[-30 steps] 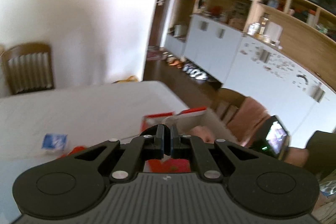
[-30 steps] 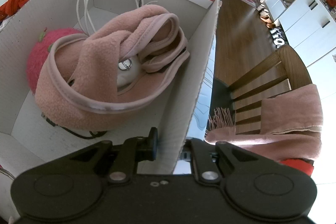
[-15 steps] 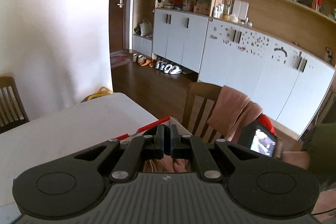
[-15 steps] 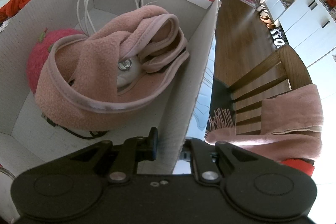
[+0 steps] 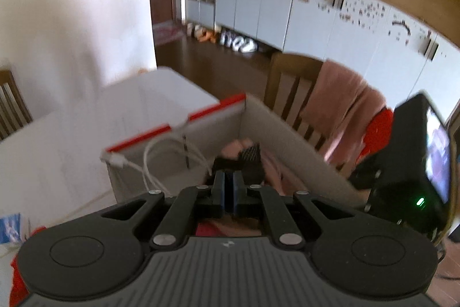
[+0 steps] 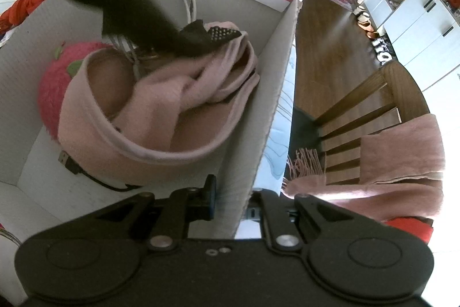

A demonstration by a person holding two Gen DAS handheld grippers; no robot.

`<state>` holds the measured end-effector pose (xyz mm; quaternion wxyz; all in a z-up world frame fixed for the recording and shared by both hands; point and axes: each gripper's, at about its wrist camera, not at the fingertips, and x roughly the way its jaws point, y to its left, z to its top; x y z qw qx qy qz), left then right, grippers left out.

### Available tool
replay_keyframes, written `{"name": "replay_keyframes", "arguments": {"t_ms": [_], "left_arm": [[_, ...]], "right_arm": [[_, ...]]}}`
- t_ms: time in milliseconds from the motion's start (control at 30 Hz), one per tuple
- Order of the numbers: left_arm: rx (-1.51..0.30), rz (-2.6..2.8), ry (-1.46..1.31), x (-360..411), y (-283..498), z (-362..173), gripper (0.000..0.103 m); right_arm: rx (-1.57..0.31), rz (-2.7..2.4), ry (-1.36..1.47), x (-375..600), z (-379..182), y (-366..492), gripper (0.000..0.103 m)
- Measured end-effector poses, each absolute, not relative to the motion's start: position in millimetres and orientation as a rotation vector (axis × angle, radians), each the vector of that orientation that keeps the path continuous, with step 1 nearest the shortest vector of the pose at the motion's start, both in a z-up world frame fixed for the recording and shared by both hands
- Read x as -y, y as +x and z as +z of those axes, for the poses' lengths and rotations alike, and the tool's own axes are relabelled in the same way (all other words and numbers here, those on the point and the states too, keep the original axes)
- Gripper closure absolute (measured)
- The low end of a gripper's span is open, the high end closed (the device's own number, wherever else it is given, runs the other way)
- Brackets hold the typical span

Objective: Organize objects
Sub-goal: 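Carry the black cloth into the box and open the left gripper, then move the left gripper back over the red cloth on the table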

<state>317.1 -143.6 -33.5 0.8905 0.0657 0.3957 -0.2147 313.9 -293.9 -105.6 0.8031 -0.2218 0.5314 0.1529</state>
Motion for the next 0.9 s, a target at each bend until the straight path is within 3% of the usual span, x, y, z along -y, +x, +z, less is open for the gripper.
{"name": "replay_keyframes", "arguments": {"t_ms": [533,600,633,700,733,767,900], "left_arm": [[-0.968,-0.412,0.125,148.6,314.2,-68.5,0.095],[-0.978,-0.399,0.128,149.1,311.9,-69.9,0.088],[-0.981,-0.393,0.127,149.1,310.9,-70.2,0.079],[-0.983,-0.379,0.123,148.9,308.5,-70.7,0.060],[-0.978,-0.373,0.120,148.8,306.7,-70.1,0.042],[-0.970,-0.367,0.117,148.6,304.0,-68.4,0.032],[-0.963,-0.351,0.097,148.1,295.6,-63.7,0.031]], "right_arm": [[-1.133,0.364,-0.498,295.4,-105.9,312.6,0.093],[-1.132,0.371,-0.502,295.5,-106.1,312.5,0.093],[-1.131,0.375,-0.504,295.5,-106.1,312.1,0.093],[-1.129,0.382,-0.510,295.6,-106.0,311.8,0.093],[-1.128,0.387,-0.513,295.9,-106.1,311.8,0.093],[-1.128,0.391,-0.515,296.1,-105.9,312.3,0.093],[-1.125,0.403,-0.520,297.3,-106.2,312.4,0.093]]}}
